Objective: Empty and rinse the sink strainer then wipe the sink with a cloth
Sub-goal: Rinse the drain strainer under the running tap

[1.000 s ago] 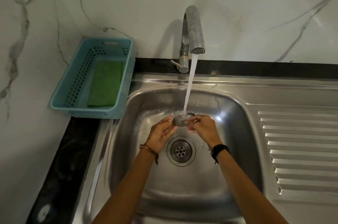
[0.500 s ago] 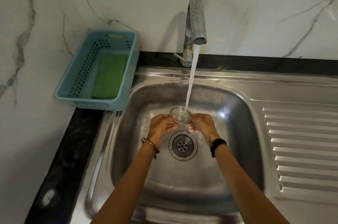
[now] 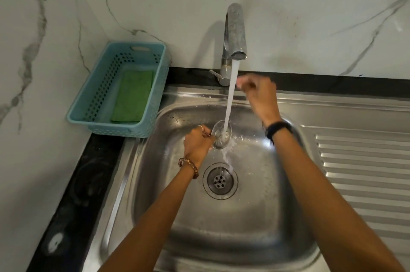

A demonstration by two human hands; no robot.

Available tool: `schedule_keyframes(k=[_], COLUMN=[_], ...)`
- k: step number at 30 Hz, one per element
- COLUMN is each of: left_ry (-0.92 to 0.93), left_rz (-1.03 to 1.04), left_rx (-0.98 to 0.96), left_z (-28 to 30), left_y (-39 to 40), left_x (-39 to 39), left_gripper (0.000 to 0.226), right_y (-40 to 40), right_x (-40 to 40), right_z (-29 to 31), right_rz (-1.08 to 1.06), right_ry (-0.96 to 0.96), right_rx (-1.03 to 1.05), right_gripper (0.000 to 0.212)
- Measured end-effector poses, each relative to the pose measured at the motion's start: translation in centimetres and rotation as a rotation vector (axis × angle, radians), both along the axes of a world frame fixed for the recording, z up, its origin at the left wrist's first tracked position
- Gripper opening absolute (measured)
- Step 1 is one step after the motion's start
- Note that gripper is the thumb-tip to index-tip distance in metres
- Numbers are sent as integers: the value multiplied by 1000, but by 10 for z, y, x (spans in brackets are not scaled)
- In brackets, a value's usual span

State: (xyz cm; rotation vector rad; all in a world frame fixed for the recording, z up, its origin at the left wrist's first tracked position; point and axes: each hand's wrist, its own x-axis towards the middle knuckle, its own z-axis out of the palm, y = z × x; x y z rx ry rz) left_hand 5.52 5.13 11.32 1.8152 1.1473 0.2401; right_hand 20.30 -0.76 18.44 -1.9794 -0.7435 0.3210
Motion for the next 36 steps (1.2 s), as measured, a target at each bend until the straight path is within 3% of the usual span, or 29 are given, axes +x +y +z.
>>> schedule_keyframes(k=[3, 8, 10, 13, 14, 16, 18, 22, 29, 33, 36], left_ry=[-16, -125, -137, -155, -161, -160, -139, -90, -48, -26, -38], left_rz=[2, 75, 78, 80, 79, 69, 43, 11, -51, -48, 43], left_rx=[-51, -255, -269, -247, -242, -219, -174, -63, 181, 184, 83], left_z=[3, 3, 4, 4, 4, 1, -3, -14, -40, -57, -65], left_y=[3, 1, 0, 1, 2, 2, -1, -11, -41, -48, -49], left_x=[1, 1, 0, -2, -3, -6, -10, -20, -45, -53, -51], left_gripper=[4, 14, 14, 10, 9, 8, 11, 10, 5, 4, 5], right_y=[41, 69, 63, 43, 36, 20, -2, -54, -90, -93, -87], right_x=[17, 20, 16, 16, 15, 5, -10, -42, -88, -92, -89], right_z=[26, 18, 14, 3, -3, -18, -36, -73, -92, -105, -118], right_rz=[41, 399, 318, 188, 175, 112, 44, 247, 233, 227, 125], right_ry=[-82, 129, 330, 878, 935, 866, 684, 479, -180, -239, -41], right_rx=[23, -243, -65, 350, 416, 430, 262, -100, -139, -201, -201], right_gripper=[20, 31, 32, 36, 37, 31, 31, 36, 17, 18, 19])
